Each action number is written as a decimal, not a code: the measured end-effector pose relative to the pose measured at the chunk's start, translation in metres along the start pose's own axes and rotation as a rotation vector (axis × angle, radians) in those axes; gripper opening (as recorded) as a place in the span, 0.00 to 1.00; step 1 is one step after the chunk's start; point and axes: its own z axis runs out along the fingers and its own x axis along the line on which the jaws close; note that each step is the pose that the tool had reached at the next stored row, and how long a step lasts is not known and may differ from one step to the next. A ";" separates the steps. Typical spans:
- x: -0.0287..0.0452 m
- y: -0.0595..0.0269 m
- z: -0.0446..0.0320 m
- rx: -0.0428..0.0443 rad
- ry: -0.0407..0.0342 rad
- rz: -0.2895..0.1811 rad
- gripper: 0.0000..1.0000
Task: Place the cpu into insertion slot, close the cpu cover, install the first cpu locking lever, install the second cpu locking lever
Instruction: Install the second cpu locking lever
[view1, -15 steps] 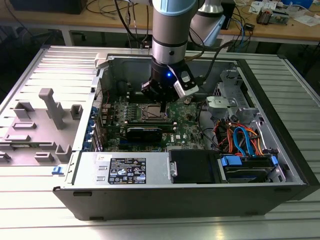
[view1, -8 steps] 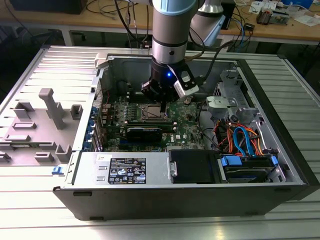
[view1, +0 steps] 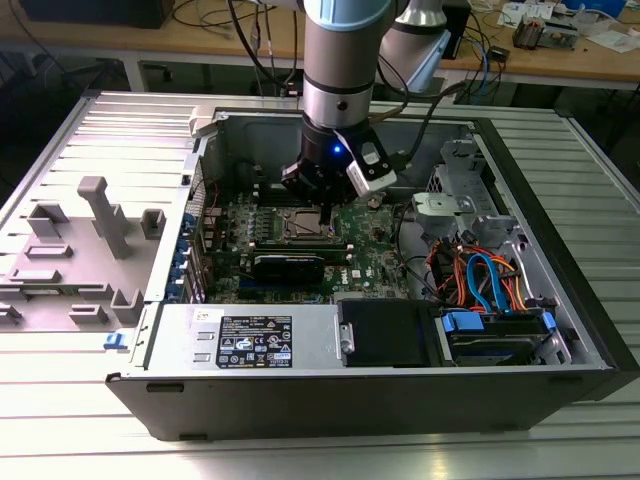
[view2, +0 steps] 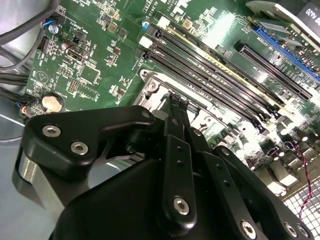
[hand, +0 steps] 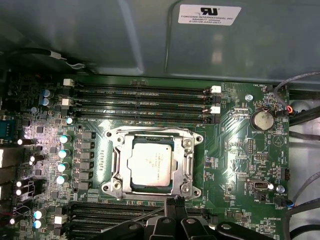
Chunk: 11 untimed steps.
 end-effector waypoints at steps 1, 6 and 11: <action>0.0001 -0.0006 0.0000 0.0000 0.0000 0.000 0.11; 0.0001 -0.0027 0.0000 0.0003 0.0000 0.000 0.11; 0.0003 -0.0074 -0.0002 0.0005 0.0001 0.000 0.11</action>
